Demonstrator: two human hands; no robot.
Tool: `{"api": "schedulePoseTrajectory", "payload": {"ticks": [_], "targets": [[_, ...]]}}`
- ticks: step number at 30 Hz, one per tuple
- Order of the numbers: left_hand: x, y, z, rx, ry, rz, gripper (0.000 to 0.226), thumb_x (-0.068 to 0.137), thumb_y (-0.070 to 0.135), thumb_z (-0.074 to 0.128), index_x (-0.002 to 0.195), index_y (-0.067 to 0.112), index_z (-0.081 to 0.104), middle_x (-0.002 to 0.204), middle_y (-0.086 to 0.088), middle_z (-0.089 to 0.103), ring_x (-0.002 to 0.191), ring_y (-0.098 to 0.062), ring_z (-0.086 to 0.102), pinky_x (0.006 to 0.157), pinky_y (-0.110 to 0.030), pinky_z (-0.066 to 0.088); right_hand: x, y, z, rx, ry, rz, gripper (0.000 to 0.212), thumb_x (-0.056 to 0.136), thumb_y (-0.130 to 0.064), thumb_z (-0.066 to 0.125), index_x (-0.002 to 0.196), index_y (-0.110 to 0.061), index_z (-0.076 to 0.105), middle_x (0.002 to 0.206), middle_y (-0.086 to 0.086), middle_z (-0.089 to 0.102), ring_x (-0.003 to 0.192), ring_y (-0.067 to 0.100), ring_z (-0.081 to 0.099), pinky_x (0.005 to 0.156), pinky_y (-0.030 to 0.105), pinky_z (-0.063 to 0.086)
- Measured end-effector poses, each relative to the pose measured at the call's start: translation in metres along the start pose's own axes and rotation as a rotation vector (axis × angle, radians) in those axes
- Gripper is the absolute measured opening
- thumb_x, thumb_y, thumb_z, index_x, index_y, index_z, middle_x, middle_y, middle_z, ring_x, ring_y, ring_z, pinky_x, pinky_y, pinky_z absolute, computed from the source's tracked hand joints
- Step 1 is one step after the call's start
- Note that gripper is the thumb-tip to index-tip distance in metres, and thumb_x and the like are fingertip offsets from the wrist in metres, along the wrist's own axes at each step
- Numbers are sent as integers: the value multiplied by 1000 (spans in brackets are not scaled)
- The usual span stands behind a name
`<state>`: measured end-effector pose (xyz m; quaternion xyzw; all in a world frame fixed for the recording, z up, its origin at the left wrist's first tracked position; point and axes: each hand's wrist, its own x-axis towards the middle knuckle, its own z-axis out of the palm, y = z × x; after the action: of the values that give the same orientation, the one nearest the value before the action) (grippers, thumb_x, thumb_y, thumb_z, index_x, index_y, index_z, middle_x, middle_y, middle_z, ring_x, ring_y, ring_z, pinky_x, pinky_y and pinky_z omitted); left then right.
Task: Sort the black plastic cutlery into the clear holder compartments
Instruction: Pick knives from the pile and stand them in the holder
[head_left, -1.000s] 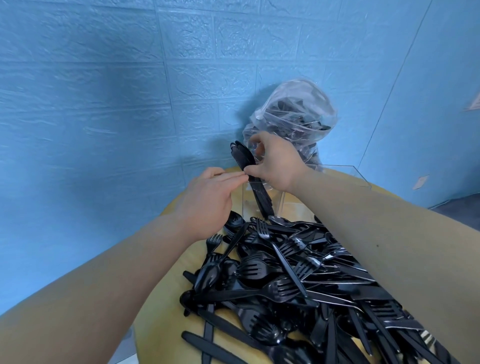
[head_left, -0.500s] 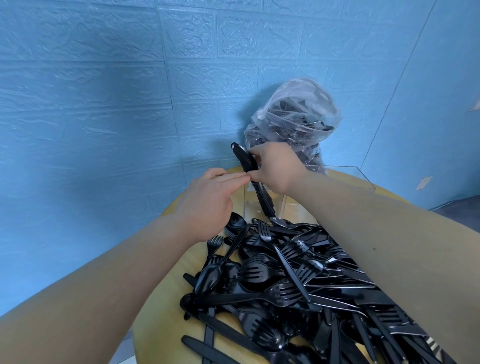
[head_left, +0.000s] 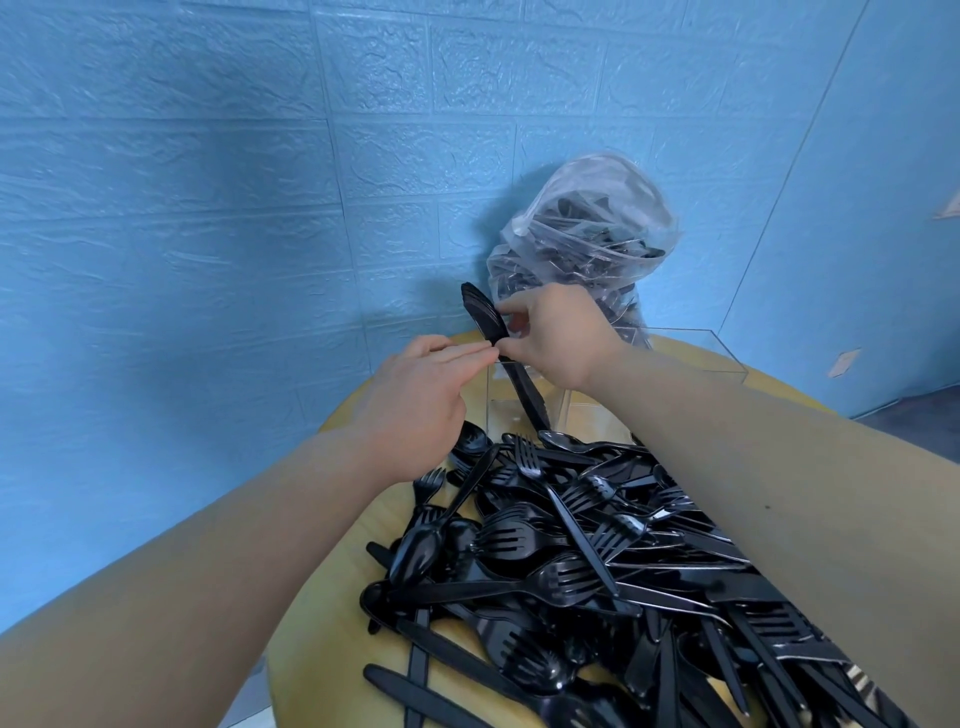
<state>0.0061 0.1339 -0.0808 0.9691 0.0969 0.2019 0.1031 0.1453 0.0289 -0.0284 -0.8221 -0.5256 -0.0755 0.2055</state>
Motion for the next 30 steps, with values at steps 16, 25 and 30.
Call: {"api": "schedulePoseTrajectory", "payload": {"ticks": [16, 25, 30], "targets": [[-59, 72, -12, 20, -40, 61, 42, 98, 23, 44, 139, 30, 45, 145, 11, 41, 130, -19, 33, 108, -29, 23, -124, 5, -40, 220, 110, 101, 21, 86, -16, 66, 106, -17, 68, 82, -12, 60, 75, 6, 56, 70, 8, 41], [-90, 136, -2, 34, -129, 154, 34, 98, 32, 44, 130, 33, 55, 140, 16, 47, 129, -16, 33, 108, -32, 26, -242, 41, -72, 219, 45, 322, 10, 88, -18, 64, 95, -24, 67, 78, -18, 61, 76, 3, 58, 73, 18, 47], [-91, 174, 7, 26, -174, 224, 35, 95, 41, 48, 128, 34, 57, 136, 19, 50, 130, -16, 32, 107, -42, 33, -292, 62, -82, 198, 82, 437, 10, 86, -17, 65, 81, -25, 66, 75, -14, 65, 72, 1, 59, 65, 13, 46]]}}
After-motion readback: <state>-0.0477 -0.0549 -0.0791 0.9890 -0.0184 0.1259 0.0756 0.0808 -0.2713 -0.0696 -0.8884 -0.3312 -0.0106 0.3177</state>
